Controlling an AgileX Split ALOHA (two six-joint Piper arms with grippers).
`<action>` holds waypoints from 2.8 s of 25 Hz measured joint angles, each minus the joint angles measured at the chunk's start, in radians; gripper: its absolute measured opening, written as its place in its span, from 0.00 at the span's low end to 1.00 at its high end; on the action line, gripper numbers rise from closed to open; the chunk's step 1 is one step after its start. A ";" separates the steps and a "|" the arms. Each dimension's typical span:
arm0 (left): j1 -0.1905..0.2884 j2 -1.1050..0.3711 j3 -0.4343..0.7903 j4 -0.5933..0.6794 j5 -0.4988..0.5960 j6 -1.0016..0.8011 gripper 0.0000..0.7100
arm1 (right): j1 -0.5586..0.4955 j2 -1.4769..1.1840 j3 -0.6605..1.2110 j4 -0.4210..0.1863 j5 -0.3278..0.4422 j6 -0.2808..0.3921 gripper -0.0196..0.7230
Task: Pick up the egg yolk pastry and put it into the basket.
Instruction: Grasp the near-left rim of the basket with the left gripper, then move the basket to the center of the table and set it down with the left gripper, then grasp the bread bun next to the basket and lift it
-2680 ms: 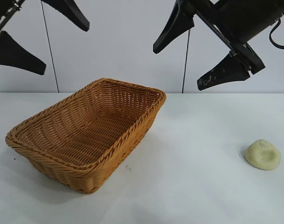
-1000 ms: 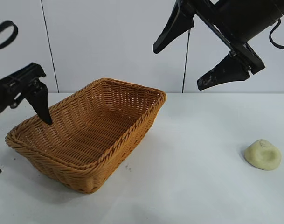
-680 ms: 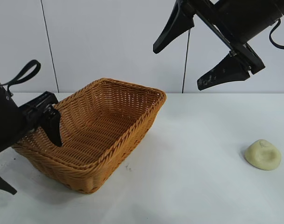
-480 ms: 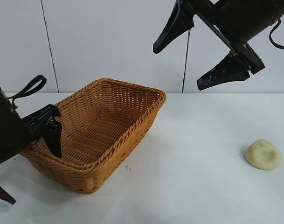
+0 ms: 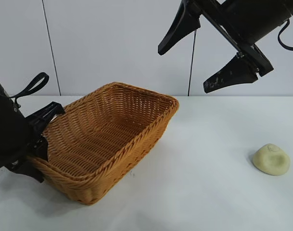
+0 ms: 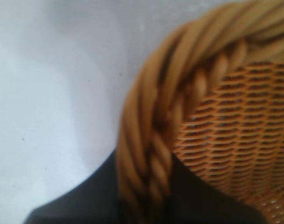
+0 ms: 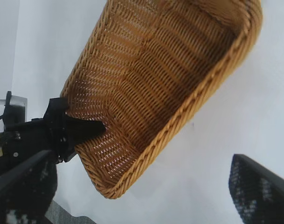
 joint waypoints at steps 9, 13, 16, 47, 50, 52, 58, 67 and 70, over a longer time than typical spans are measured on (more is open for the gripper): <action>0.053 0.009 -0.219 0.007 0.191 0.289 0.16 | 0.000 0.000 0.000 0.000 0.000 0.000 0.96; 0.104 0.023 -0.295 -0.053 0.278 0.464 0.16 | 0.000 0.000 0.000 0.000 0.000 0.000 0.96; 0.128 0.073 -0.368 -0.113 0.361 0.626 0.16 | 0.000 0.000 0.000 0.000 0.002 0.000 0.96; 0.127 0.390 -0.679 -0.166 0.571 1.026 0.57 | 0.000 0.000 0.000 0.000 0.014 0.000 0.96; 0.127 0.380 -0.698 -0.166 0.579 1.026 0.84 | 0.000 0.000 0.000 0.000 0.014 0.000 0.96; 0.127 0.367 -0.722 -0.164 0.600 1.026 0.89 | 0.000 0.000 0.000 0.000 0.014 0.000 0.96; 0.127 0.282 -0.824 -0.142 0.703 1.057 0.93 | 0.000 0.000 0.000 0.000 0.014 0.000 0.96; 0.178 0.216 -0.878 0.083 0.796 1.065 0.93 | 0.000 0.000 0.000 0.000 0.014 0.000 0.96; 0.234 0.216 -0.878 0.131 0.824 1.065 0.93 | 0.000 0.000 0.000 0.000 0.014 0.000 0.96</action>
